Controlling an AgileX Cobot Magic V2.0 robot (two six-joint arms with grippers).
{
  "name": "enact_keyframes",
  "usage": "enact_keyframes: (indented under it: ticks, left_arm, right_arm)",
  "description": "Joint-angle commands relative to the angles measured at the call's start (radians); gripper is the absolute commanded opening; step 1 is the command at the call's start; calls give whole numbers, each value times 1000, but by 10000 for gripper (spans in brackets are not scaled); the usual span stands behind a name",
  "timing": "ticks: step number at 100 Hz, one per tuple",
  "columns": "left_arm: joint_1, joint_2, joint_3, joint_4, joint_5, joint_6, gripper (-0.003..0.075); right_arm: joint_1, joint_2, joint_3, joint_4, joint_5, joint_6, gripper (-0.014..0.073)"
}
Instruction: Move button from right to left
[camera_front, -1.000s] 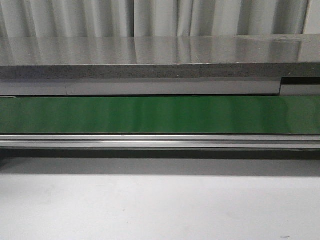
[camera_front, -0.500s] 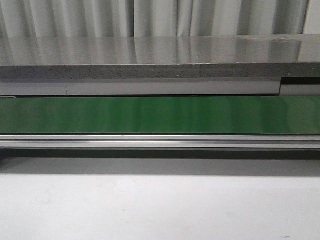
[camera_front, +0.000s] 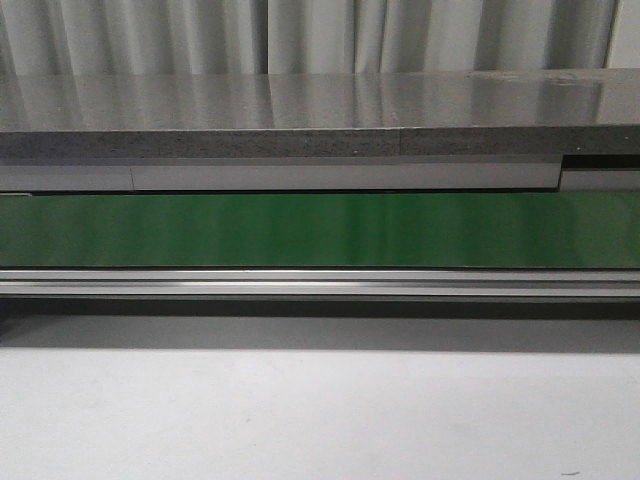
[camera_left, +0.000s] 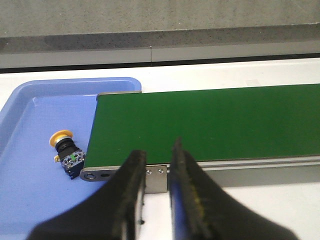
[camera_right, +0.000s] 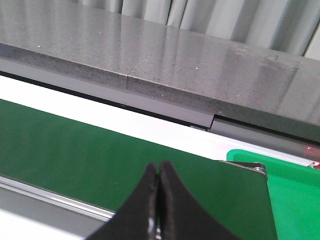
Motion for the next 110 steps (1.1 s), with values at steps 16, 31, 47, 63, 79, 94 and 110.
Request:
enact_keyframes:
  ticks: [16,31,47,63,79,94,110]
  left_arm:
    - [-7,3,-25,-18,-70,-2,5]
    - [-7,3,-25,-18,-70,-2,5]
    - [-7,3,-25,-18,-70,-2,5]
    - [-7,3,-25,-18,-70,-2,5]
    - [-7,3,-25,-18,-70,-2,5]
    - [-7,3,-25,-18,-103,-2,5]
    - [-7,3,14,-18,-322,-2,5]
  right_arm:
    - [3,5,-27,15,-66,-7,-67]
    - [3,5,-27,15,-66,-7,-67]
    - [3,5,-27,15,-66,-7,-67]
    - [3,5,-27,15,-66,-7,-67]
    - [3,5,-27,15,-66,-7,-67]
    - [3,5,-27,15,-66,-7,-67]
    - [3,5,-27,15,-66,-7,-67]
